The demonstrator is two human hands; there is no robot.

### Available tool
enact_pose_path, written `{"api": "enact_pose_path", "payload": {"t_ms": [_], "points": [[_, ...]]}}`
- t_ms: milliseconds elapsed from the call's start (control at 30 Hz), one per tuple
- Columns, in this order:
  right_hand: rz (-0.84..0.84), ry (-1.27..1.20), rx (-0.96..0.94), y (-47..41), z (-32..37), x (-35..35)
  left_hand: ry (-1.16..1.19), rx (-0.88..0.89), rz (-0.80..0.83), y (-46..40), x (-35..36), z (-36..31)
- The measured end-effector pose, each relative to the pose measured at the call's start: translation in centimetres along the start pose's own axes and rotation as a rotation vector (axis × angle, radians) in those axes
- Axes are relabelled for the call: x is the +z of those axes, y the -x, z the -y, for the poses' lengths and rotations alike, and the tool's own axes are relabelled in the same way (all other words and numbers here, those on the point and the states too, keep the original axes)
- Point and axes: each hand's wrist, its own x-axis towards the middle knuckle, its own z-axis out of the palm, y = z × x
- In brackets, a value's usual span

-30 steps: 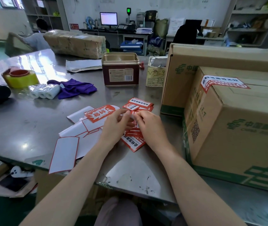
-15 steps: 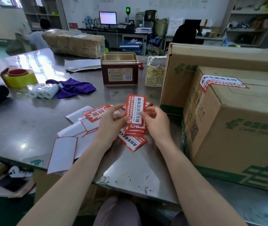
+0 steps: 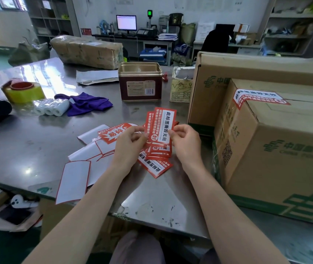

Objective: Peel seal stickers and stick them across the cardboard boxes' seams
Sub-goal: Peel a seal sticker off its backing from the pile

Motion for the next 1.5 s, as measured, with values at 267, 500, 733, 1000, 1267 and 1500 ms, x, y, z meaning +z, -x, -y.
{"api": "enact_pose_path", "payload": {"t_ms": [267,500,733,1000,1267,1500], "points": [[-0.117,-0.06,-0.066,-0.2,0.1,-0.5,-0.33,0.064,0.111,0.0,0.3,0.4],[-0.119,0.086,-0.182,0.2,0.2,-0.4,-0.277,0.121,0.016,-0.4,0.4,0.8],[-0.042,0.227,-0.333,0.7,-0.1,0.5,-0.325,0.352,-0.06,0.2,0.4,0.3],[0.105,-0.249,0.117,0.3,0.6,0.0,0.134,0.045,-0.016,0.5,-0.2,-0.7],[-0.042,-0.235,0.039,0.0,0.8,-0.8,0.116,0.035,0.072,0.7,-0.1,-1.0],[-0.088,-0.196,0.005,0.2,0.9,-0.9,0.165,-0.018,0.124,1.0,-0.2,-1.2]]}}
